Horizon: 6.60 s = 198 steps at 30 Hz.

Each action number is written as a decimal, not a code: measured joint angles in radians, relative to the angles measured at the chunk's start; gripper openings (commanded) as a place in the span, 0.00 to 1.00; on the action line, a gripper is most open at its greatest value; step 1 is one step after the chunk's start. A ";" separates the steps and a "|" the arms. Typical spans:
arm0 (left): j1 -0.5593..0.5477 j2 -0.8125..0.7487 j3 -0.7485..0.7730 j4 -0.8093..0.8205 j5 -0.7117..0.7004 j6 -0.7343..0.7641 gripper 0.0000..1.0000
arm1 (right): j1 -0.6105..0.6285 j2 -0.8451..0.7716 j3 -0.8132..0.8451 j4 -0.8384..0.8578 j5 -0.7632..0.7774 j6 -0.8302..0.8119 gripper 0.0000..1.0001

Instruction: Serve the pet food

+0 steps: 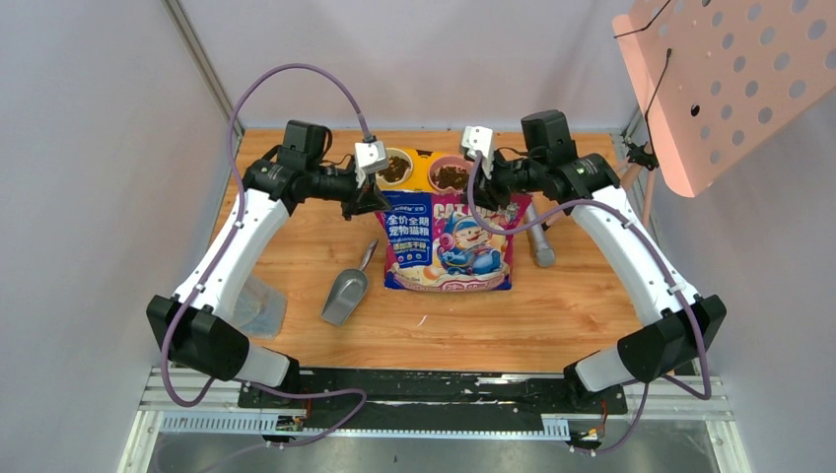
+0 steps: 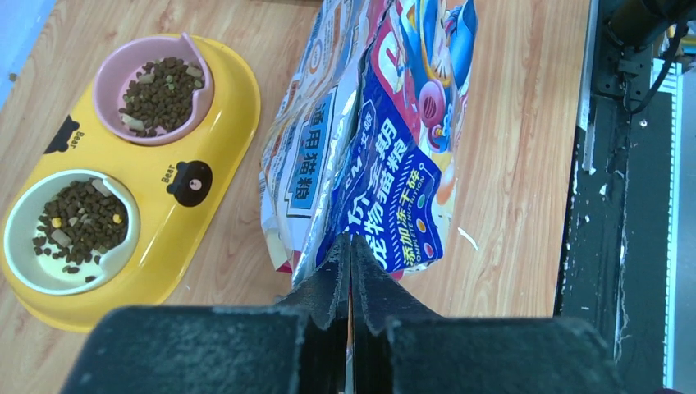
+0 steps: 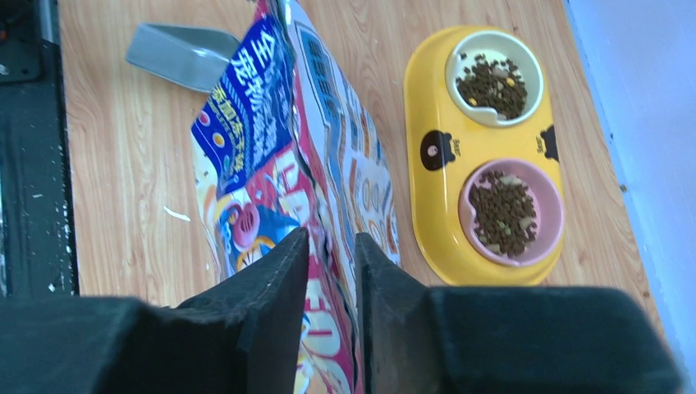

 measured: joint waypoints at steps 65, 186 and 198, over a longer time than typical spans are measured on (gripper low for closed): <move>-0.148 0.125 0.180 -0.085 -0.171 0.113 0.44 | -0.238 0.027 0.241 -0.542 0.129 -0.360 0.00; -0.212 0.370 0.515 -0.018 -0.150 -0.126 0.94 | -0.374 -0.054 0.152 -0.337 0.024 -0.108 0.99; -0.067 -0.034 0.410 0.200 -0.864 -0.409 1.00 | -0.368 -0.370 0.003 0.153 0.327 0.422 1.00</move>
